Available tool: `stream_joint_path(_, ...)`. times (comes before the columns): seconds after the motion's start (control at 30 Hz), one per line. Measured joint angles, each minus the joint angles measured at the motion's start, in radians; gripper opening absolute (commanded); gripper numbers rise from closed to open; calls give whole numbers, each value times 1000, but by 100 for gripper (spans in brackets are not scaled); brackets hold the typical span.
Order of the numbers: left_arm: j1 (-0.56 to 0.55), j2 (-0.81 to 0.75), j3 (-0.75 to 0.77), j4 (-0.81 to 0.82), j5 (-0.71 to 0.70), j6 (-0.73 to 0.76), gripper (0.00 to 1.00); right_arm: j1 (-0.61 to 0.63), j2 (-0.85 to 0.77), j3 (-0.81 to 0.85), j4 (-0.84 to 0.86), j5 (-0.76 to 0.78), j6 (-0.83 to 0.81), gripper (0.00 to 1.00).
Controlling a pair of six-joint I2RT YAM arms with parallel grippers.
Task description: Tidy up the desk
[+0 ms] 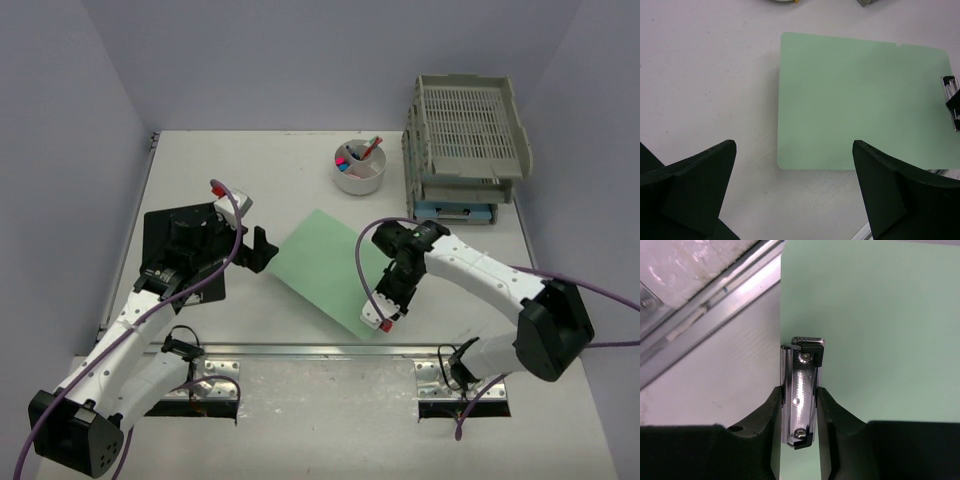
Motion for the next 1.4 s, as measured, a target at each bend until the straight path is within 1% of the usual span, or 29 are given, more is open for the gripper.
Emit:
stream_joint_path(0.13,0,15,7,0,19,9,100,0,-115,-69,-60,-1,105,0)
stream_joint_path(0.27,0,31,14,2,30,17,100,0,-217,-95,-125,-2,221,0)
stream_joint_path(0.43,0,50,18,5,65,18,100,0,-348,-132,-145,9,355,0)
stream_joint_path(0.63,0,67,27,4,98,19,100,0,-499,-174,-187,48,465,0)
stream_joint_path(0.83,0,79,40,3,117,24,100,1,-598,-174,-225,92,563,0)
stream_joint_path(1.07,0,96,65,-9,89,-9,100,1,-714,-174,-246,161,659,0)
stream_joint_path(1.4,0,103,72,-11,63,-32,100,1,-783,-174,-255,297,802,0)
